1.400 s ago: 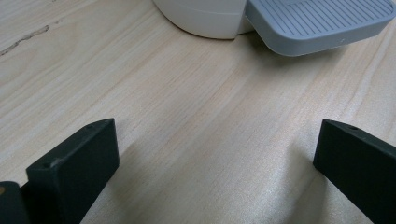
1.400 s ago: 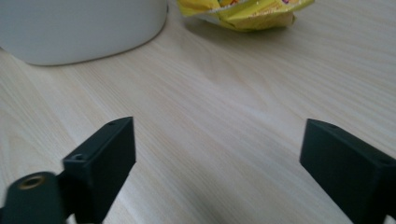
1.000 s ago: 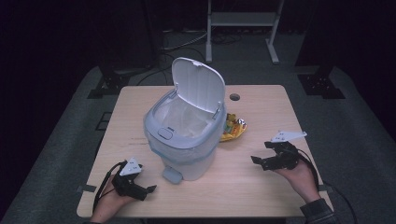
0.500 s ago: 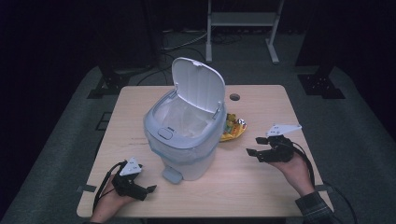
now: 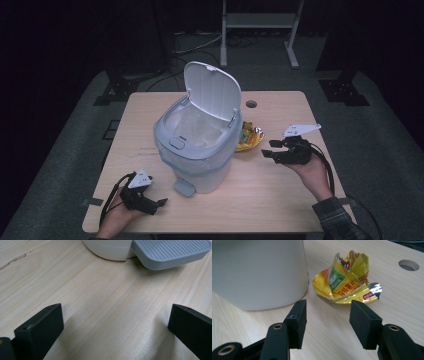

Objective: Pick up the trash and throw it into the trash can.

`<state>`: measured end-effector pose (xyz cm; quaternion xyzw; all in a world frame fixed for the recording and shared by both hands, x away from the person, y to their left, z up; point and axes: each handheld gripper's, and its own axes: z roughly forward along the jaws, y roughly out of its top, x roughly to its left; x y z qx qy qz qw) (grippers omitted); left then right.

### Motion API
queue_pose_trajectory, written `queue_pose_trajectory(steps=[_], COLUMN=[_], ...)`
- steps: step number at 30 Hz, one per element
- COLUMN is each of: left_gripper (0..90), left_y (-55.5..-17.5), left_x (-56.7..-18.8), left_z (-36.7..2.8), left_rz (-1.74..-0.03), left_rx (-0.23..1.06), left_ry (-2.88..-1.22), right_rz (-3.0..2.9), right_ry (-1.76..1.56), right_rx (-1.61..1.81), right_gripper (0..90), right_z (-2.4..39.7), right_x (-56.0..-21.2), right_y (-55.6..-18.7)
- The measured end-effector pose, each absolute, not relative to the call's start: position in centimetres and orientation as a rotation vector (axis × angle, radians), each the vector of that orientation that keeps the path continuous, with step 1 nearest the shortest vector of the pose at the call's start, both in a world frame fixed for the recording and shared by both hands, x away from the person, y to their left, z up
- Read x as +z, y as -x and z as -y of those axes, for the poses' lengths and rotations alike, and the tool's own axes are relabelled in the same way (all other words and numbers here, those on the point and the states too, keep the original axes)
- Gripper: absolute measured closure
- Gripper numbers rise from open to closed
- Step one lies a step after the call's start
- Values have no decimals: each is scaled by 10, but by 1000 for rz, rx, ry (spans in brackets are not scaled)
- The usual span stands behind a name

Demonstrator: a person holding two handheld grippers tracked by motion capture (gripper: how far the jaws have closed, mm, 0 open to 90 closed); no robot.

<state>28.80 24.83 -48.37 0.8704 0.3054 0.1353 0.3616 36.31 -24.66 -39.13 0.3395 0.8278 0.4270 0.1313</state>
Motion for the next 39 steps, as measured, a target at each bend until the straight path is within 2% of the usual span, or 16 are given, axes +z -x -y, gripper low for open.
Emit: queue_pose_trajectory(steps=[13, 27, 39], left_gripper=[0, 0, 0], left_y=[-288, -288, -288], left_x=[-484, -484, -484], left_z=[-248, -248, -248], left_rz=[-787, -788, -788], left_rx=[348, 348, 348], left_ry=[-2242, -2241, -2241], right_rz=[-2393, -2403, -2421], right_ry=[-961, -942, -930], right_rx=[1260, 1272, 1292], right_gripper=[549, 574, 601], right_z=[240, 227, 206], right_x=[-384, -370, -372], right_y=[-377, -403, -426])
